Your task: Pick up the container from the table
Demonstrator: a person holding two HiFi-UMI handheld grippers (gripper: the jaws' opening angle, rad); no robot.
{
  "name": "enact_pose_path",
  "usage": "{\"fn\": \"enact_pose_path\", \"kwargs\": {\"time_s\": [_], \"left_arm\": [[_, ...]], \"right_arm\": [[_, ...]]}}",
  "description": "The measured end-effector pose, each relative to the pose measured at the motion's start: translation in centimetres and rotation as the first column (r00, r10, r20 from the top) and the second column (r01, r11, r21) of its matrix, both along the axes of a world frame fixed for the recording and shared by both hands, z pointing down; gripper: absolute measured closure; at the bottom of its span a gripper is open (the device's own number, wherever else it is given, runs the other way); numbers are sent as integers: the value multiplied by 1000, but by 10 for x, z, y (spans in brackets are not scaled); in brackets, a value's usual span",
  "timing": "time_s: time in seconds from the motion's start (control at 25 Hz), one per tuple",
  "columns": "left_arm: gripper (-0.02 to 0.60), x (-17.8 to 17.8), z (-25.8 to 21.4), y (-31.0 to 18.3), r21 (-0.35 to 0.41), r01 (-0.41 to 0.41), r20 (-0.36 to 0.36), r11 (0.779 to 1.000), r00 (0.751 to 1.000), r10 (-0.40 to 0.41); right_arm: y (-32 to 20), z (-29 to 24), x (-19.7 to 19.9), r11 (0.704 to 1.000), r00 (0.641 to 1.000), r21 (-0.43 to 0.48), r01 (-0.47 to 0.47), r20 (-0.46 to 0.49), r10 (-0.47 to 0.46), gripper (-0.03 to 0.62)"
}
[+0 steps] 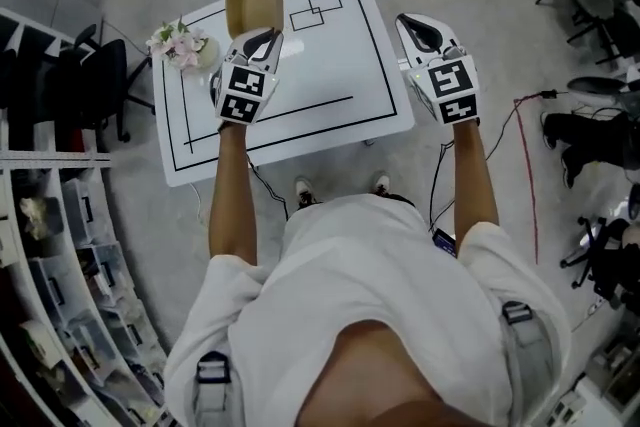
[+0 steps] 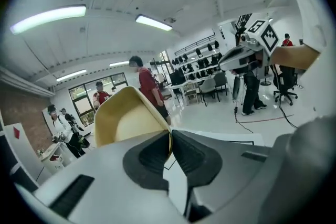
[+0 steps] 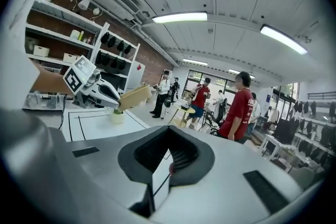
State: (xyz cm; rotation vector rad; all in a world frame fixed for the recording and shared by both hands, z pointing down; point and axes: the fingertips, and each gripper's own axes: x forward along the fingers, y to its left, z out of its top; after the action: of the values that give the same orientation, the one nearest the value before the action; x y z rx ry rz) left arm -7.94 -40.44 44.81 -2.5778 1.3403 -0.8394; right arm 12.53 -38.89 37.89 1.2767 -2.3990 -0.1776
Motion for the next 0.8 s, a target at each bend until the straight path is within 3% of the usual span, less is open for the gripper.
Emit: {"fn": "enact_pose_path", "kwargs": {"time_s": [0.4, 0.8], "left_arm": [[549, -59, -88, 44, 192, 87, -64, 977, 995, -76], [549, -77, -125, 67, 279, 108, -107, 954, 991, -81]], "right_arm": [[6, -52, -63, 990, 995, 106, 97, 23, -99, 582], [13, -69, -83, 983, 994, 150, 109, 1, -110, 582]]}}
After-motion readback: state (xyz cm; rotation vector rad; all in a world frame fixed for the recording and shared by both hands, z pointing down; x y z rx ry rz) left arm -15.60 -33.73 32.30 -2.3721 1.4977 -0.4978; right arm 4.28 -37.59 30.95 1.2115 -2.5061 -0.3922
